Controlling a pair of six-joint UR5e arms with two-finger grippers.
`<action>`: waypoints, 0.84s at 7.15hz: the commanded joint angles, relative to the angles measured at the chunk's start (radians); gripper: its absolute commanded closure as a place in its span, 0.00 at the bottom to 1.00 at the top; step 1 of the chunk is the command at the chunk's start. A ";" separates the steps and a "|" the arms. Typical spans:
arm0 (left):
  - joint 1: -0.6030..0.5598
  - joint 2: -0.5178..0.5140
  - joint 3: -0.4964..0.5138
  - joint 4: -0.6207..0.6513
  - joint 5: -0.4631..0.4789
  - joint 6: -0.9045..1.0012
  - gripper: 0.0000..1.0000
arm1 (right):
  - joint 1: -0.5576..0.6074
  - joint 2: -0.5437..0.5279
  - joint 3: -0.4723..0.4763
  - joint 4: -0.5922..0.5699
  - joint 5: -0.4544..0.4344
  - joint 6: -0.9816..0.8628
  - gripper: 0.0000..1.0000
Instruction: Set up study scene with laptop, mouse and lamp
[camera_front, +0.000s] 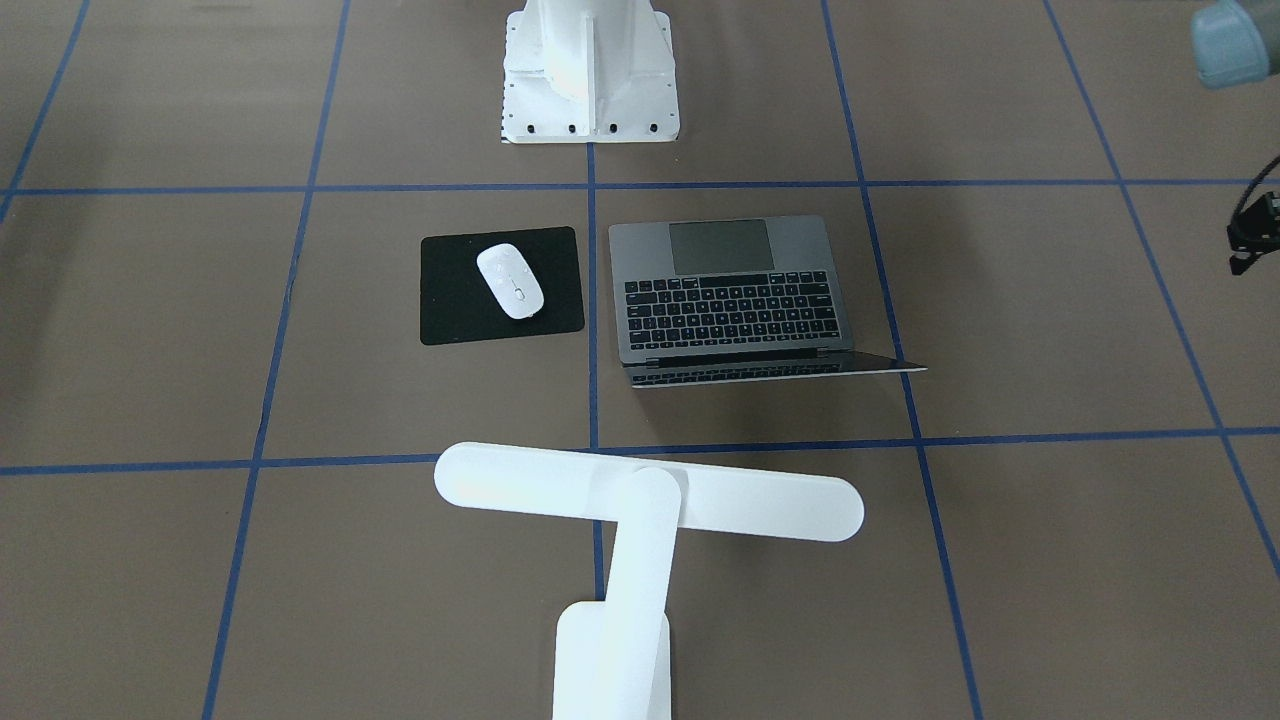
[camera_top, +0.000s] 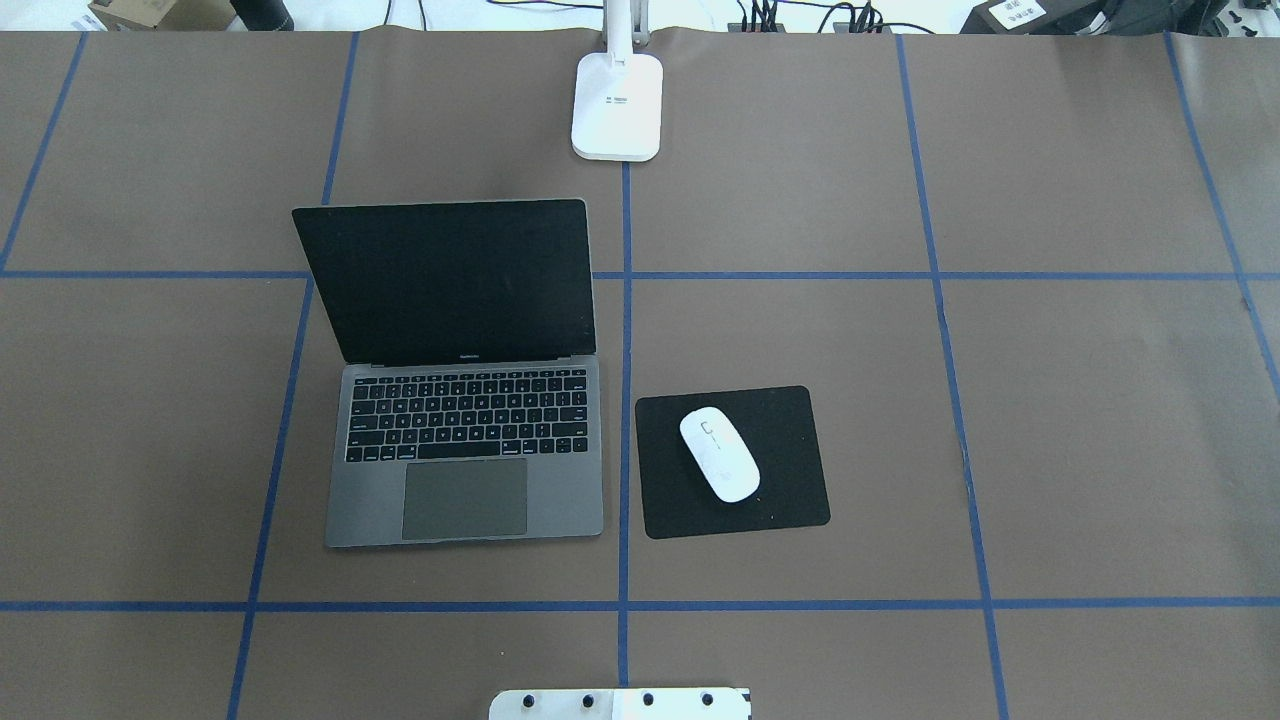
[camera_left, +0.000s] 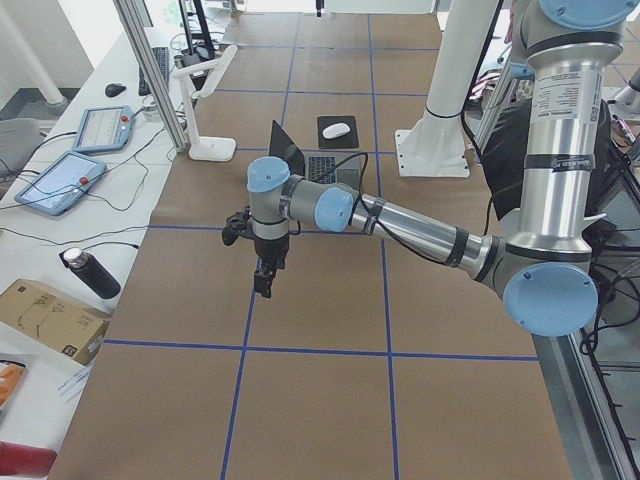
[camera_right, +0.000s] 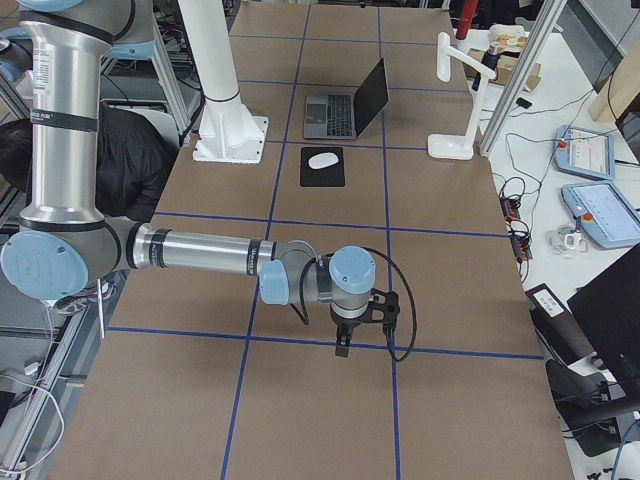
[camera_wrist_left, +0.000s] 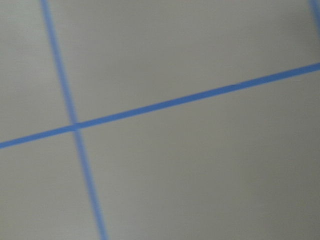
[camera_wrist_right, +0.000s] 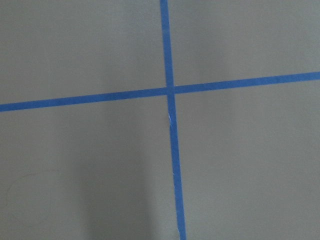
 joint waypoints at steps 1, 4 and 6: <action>-0.106 0.010 0.112 -0.003 -0.023 0.183 0.01 | 0.018 -0.013 0.006 -0.030 0.003 0.005 0.01; -0.109 0.039 0.212 -0.070 -0.064 0.174 0.01 | 0.021 -0.004 0.012 -0.111 0.044 0.005 0.01; -0.109 0.042 0.266 -0.150 -0.171 0.080 0.01 | 0.029 -0.012 0.024 -0.111 0.051 0.005 0.01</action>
